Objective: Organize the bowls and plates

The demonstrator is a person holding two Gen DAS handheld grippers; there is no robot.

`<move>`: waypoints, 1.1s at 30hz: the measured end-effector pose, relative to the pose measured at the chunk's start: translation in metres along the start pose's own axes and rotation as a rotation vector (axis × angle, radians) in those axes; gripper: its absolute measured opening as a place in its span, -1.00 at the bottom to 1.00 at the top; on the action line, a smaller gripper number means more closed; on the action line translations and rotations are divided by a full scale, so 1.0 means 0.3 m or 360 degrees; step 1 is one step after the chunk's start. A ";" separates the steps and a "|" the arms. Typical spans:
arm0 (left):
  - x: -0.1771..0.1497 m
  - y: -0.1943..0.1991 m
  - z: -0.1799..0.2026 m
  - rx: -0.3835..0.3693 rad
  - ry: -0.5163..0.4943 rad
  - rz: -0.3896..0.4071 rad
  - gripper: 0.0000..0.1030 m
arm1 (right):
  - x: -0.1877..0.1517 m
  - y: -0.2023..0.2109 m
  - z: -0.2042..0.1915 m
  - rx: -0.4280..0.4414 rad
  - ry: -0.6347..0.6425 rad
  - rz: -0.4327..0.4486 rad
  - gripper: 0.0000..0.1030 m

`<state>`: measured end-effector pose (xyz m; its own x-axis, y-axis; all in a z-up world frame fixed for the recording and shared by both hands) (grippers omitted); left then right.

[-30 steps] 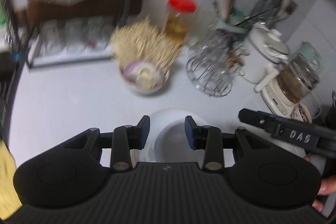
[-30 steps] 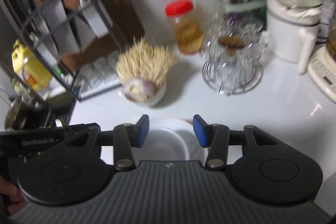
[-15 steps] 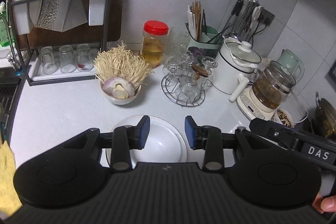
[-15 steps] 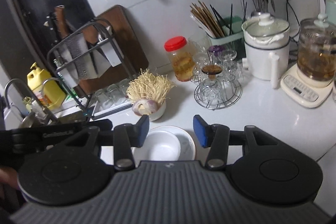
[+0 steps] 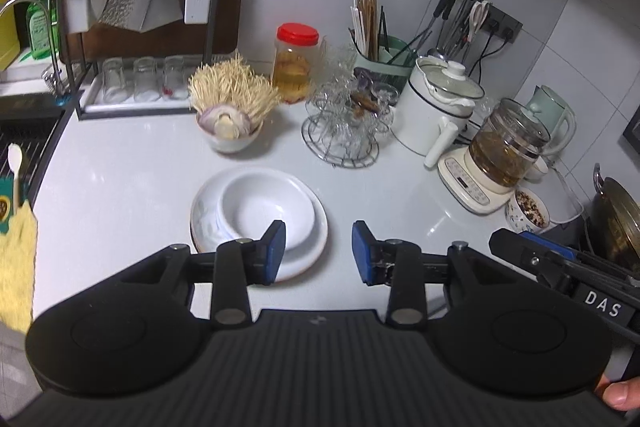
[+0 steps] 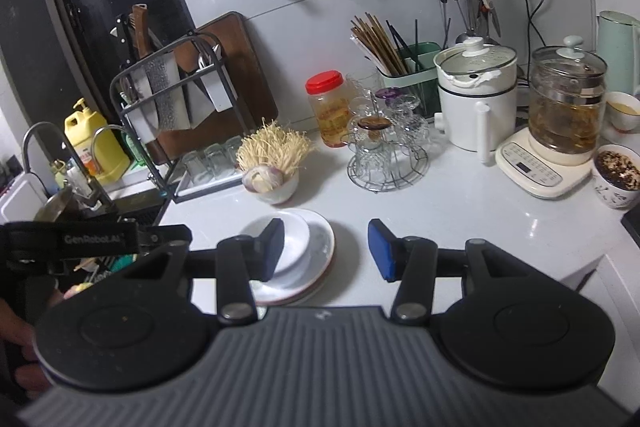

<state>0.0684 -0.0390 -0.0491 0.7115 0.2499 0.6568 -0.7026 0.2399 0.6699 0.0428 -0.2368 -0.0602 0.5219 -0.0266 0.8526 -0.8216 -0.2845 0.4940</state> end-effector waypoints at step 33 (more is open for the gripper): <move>-0.150 0.094 -0.020 0.0118 -0.0002 -0.0070 0.84 | -0.074 0.106 0.027 -0.0078 0.0090 -0.0032 0.42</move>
Point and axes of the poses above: each gripper's, at about its wrist camera, not at the fingertips, and y roughly against the way its jaws point, z to its right, x to its top, the point moved 7 cm from there along -y, roughly the way its jaws point, and after that the axes turned 7 degrees about y, right-handed, at the moved point
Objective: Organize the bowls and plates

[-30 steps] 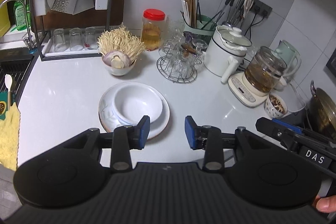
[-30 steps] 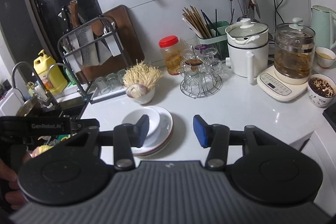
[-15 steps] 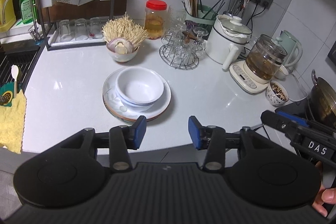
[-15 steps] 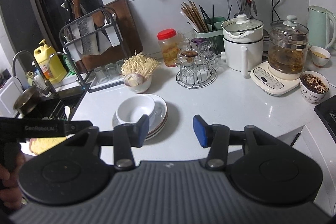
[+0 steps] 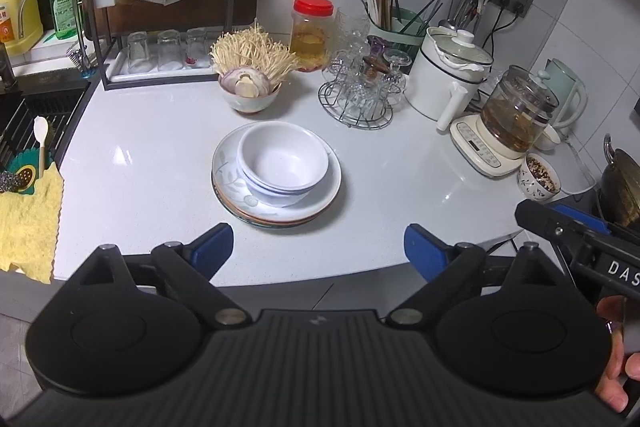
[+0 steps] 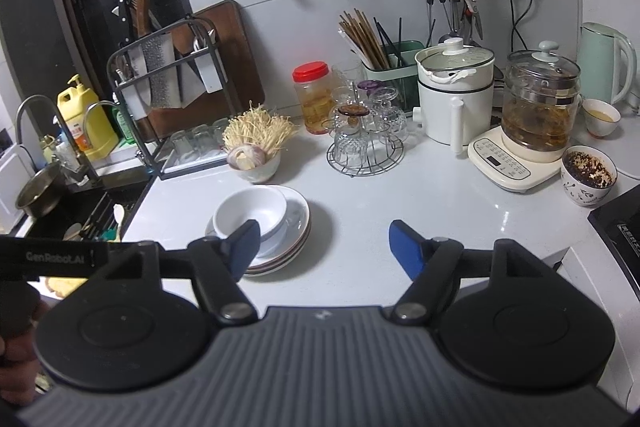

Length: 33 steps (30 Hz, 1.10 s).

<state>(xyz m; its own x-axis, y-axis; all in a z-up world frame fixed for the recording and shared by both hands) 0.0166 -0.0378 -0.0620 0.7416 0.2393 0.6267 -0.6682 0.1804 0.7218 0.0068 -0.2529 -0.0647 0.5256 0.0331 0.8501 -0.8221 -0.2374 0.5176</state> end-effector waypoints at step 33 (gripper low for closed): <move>-0.004 -0.005 0.008 0.0047 -0.0064 -0.0012 0.88 | -0.016 -0.007 0.020 -0.0043 -0.0072 -0.0020 1.00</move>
Point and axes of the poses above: each gripper's, at about its wrist camera, not at the fingertips, and y roughly against the way its jaws point, z to its right, x to its top, the point moved 7 cm from there along -y, roughly the way its jaws point, and after that the axes turned 7 degrees about y, right-handed, at the moved point
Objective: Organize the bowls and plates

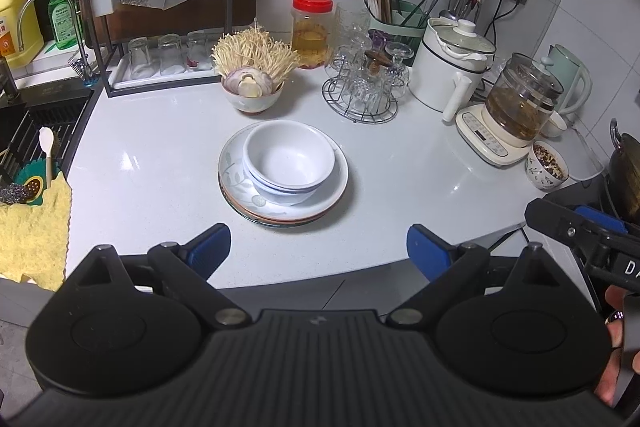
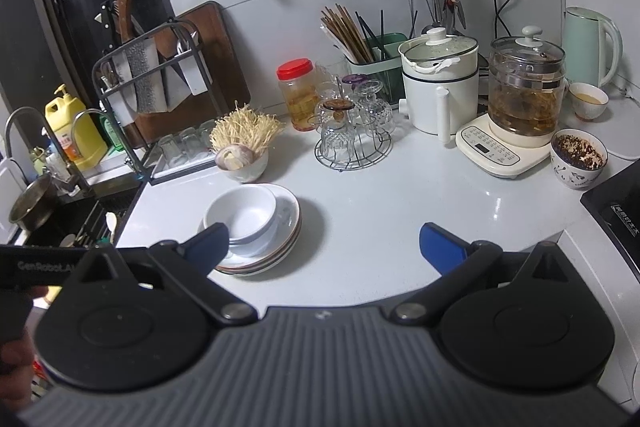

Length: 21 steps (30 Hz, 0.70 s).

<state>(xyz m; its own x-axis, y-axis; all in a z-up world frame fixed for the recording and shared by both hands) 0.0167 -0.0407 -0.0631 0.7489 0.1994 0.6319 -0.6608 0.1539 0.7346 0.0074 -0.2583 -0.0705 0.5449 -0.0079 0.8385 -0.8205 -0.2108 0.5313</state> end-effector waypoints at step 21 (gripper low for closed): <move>0.013 -0.004 -0.004 0.0026 0.0025 0.0022 0.91 | 0.005 -0.016 -0.008 0.0010 0.0042 -0.0011 1.00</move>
Point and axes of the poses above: each gripper's, at about its wrist camera, not at the fingertips, and y roughly against the way its jaws point, z to its right, x to its top, the point moved 7 cm from there along -y, roughly the way its jaws point, and after that the axes turned 7 degrees about y, right-handed, at the moved point
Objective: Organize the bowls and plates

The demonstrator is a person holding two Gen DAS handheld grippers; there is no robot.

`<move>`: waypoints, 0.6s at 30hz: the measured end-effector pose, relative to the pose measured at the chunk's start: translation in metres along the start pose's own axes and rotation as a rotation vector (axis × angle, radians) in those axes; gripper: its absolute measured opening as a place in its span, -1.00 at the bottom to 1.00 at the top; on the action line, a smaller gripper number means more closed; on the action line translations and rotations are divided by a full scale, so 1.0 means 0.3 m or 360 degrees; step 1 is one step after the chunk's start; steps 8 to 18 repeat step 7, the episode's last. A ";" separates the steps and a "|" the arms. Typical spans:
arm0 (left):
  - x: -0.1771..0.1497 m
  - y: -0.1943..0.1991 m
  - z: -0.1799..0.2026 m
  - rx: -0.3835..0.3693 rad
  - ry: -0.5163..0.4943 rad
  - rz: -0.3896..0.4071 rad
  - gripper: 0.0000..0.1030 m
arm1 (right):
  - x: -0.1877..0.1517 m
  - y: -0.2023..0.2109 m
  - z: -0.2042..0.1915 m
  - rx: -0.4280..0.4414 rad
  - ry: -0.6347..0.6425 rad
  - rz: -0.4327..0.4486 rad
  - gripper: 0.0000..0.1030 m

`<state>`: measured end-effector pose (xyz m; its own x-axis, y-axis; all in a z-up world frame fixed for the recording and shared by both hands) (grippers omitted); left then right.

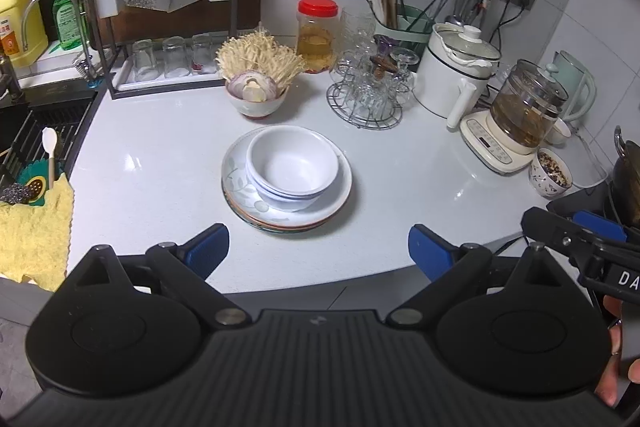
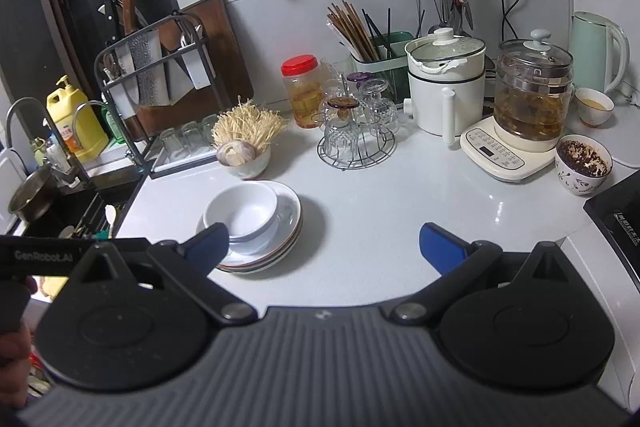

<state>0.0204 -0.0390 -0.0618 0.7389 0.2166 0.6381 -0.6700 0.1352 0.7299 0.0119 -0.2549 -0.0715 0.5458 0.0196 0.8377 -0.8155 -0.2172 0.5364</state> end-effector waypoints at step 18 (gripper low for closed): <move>0.006 -0.006 -0.006 -0.0004 0.0021 -0.0004 0.91 | 0.006 -0.009 0.010 0.0002 -0.0001 -0.0008 1.00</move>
Point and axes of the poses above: each gripper's, at about its wrist camera, not at the fingertips, and y roughly against the way its jaws point, z to its right, x to its top, the point moved 7 cm from there along -y, roughly the way its jaws point, and after that the axes turned 7 degrees about y, right-handed, at the moved point
